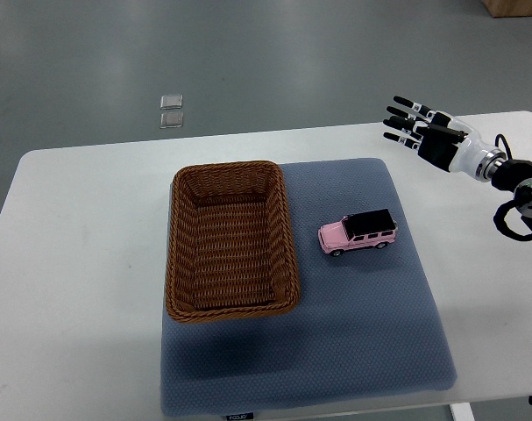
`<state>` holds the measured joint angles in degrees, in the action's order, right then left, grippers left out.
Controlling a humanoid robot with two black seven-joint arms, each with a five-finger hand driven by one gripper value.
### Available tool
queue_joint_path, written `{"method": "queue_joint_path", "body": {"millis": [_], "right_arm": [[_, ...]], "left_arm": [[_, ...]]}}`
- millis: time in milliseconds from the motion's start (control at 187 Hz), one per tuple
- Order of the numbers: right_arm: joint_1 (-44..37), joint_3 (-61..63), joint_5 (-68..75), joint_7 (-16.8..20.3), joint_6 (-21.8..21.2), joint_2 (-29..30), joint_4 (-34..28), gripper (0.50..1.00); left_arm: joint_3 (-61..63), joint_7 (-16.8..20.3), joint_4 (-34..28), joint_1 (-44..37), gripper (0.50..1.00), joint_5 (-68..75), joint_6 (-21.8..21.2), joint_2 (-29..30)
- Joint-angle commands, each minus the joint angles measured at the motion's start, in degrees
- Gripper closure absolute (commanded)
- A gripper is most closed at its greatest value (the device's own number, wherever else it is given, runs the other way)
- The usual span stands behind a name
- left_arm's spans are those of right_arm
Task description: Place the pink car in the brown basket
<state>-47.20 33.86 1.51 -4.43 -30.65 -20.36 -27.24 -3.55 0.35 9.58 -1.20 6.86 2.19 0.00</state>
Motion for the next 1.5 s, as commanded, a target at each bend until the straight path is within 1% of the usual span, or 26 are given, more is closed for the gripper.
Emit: {"method": "queue_joint_path", "body": {"millis": [0,385,450,535,642,782,915,969,1113,1178,1301,1408,1494], "right_arm": [[0.18,0.15,0.07,0.13,0.06,0.15,0.0,0.574],[0.27,0.15,-0.72,0.04,-0.64,0.23,-0.09,0.576],[0.18,0.07,-0.89,-0.05,-1.43,0.23,-0.18,0.576],[0.0,-0.02,-2.03,-0.05,-3.8,0.15,-0.18,0.579],[-0.09,0.07,-5.9,-0.22,-4.35,0.15,-0.44,0.579],[-0.35,0.07,-15.57,-2.68,-4.35,-0.21,-1.23,0.581],[-1.67,-0.2,-26.73,-4.88,-4.35,-1.08,-3.96,0.581],[-2.28,-0.37,-33.06,-6.82,-4.35,-1.79,-5.19,0.581],[-4.04,-0.37,-53.35,-13.84,-4.35,-4.16,-10.02,0.583],[-4.3,-0.37,-60.21,-15.95,-4.35,-5.39,-12.3,0.583],[-5.36,-0.9,-69.0,-19.38,-4.35,-7.68,-16.17,0.583],[-5.89,-4.15,-75.77,-21.4,-4.35,-8.03,-17.84,0.583],[-6.33,-6.0,-78.15,-21.58,-4.35,-7.94,-18.99,0.583]], "left_arm": [[-0.05,-0.09,0.0,-0.03,0.5,0.0,-0.08,0.0],[-0.14,-0.09,-0.79,0.05,0.5,0.0,-0.17,0.0],[-0.05,-0.09,-1.15,0.23,0.5,0.0,-0.7,0.0],[-0.14,-0.09,-0.88,0.23,0.5,0.0,-0.7,0.0],[-0.14,-0.09,-0.79,0.23,0.5,0.0,-0.7,0.0],[-0.14,-0.09,-0.88,0.23,0.5,0.0,-0.7,0.0],[-0.05,-0.09,-0.97,0.23,0.5,0.0,-0.7,0.0],[-0.05,-0.09,-0.97,0.23,0.5,0.0,-0.7,0.0],[-0.14,-0.09,-0.88,0.23,0.5,0.0,-0.7,0.0],[-0.14,-0.09,-0.88,0.23,0.5,0.0,-0.7,0.0],[-0.14,-0.09,-0.88,0.23,0.5,0.0,-0.7,0.0],[-0.05,-0.09,-0.88,0.23,0.5,0.0,-0.7,0.0],[-0.14,-0.09,-0.88,0.23,0.5,0.0,-0.7,0.0]]}}
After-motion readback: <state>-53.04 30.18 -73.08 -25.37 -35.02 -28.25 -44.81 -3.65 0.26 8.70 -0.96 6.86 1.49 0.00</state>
